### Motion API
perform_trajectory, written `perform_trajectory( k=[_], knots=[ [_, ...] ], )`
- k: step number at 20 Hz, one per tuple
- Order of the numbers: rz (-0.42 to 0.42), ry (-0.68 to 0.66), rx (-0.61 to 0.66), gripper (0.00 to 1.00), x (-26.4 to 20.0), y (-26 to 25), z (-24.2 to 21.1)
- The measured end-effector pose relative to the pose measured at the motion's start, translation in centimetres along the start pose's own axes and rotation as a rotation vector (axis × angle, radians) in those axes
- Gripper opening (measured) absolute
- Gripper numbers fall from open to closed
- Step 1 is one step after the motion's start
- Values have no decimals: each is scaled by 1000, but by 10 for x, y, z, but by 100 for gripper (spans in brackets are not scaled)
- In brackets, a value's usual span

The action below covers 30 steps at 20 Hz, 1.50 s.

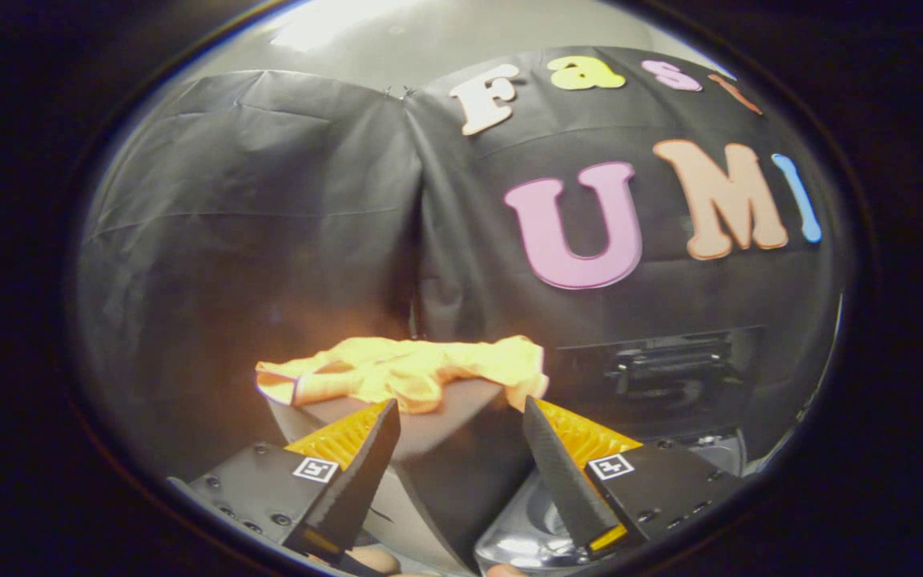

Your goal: Put the clothes into the washing machine and then close the washing machine lid.

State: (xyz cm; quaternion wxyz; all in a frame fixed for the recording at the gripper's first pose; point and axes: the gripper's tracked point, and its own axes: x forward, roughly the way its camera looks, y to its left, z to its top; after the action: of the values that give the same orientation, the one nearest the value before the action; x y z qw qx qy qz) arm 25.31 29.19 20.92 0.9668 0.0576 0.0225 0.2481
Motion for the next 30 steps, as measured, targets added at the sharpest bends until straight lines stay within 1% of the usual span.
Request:
perform_trajectory(
  k=[3,7,11,13,15,16,18,19,20,22,23,28,30],
  knots=[
    [46,30,-18,97,44,31,13],
    [60,146,-85,97,86,56,-2],
    [21,268,-201,97,102,56,-27],
    [25,287,-215,98,105,60,-27],
    [19,312,-205,78,103,59,-32],
    [41,332,-189,68,100,64,-36],
    [50,319,-165,48,102,66,-39],
    [58,317,-166,47,101,66,-38],
    [50,313,-164,32,101,62,-38],
    [51,310,-121,1,96,62,-36],
    [44,308,-107,1,93,59,-35],
    [-73,267,-110,1,75,12,-28],
    [-123,249,-91,1,68,-14,-21]
  ],
)
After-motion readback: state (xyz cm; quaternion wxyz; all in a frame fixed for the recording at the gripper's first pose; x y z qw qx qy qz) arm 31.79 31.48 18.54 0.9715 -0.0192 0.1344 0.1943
